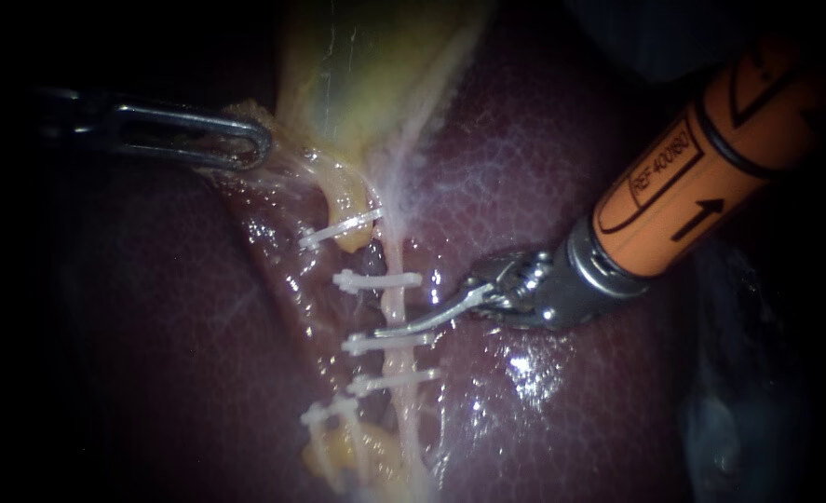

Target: Go to the cutting position right tube

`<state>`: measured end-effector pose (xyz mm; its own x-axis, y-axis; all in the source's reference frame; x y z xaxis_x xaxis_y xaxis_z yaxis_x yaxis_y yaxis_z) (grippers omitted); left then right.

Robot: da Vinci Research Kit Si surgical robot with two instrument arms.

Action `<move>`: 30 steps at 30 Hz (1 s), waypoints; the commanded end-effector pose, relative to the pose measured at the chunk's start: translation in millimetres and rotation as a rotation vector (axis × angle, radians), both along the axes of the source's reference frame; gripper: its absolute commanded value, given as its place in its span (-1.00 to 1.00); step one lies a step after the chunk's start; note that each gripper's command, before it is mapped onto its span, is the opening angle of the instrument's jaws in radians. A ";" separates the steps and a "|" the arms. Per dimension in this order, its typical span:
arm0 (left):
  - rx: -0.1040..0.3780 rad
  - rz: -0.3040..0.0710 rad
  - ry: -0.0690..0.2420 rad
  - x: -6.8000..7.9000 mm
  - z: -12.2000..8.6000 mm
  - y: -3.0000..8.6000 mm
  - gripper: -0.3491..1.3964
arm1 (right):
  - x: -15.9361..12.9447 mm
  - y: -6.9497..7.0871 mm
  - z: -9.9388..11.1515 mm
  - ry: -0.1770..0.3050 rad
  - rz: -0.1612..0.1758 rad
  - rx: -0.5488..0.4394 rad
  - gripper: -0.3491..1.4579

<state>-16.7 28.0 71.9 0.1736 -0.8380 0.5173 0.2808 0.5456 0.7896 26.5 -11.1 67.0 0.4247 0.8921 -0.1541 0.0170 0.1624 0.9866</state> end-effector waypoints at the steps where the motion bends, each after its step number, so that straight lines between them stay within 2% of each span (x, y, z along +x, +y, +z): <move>1: 0.000 0.000 0.000 0.0 0.0 0.0 -1.00 | 0.4 0.0 0.1 0.013 0.009 -0.002 0.66; 3: 0.000 0.000 0.000 0.0 0.0 0.0 -1.00 | 0.8 0.0 0.2 0.023 0.019 0.002 0.70; 6: 0.000 0.000 0.000 0.0 0.0 0.0 -1.00 | 1.6 0.1 0.5 0.066 0.040 -0.025 0.72; 11: 0.000 0.000 0.000 0.0 0.0 0.0 -1.00 | 2.8 0.0 1.3 0.191 0.099 -0.124 0.68; 14: 0.000 0.000 0.000 0.0 0.0 0.0 -1.00 | 3.3 -0.1 1.4 0.263 0.126 -0.205 0.75; 18: 0.000 0.000 0.000 0.0 0.0 0.0 -1.00 | 3.5 -0.4 0.5 0.318 0.152 -0.258 0.77; 25: 0.000 0.000 0.000 0.0 0.0 0.0 -1.00 | 3.8 -0.4 -2.6 0.387 0.184 -0.290 0.70; 30: 0.000 0.000 0.000 0.0 0.0 0.0 -1.00 | 3.8 0.4 -4.2 0.431 0.163 -0.279 0.64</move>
<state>-16.7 28.0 71.9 0.1737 -0.8379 0.5174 0.2805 0.5457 0.7896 30.3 -10.7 62.7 0.1309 0.8415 -0.5242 0.3664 0.4502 0.8143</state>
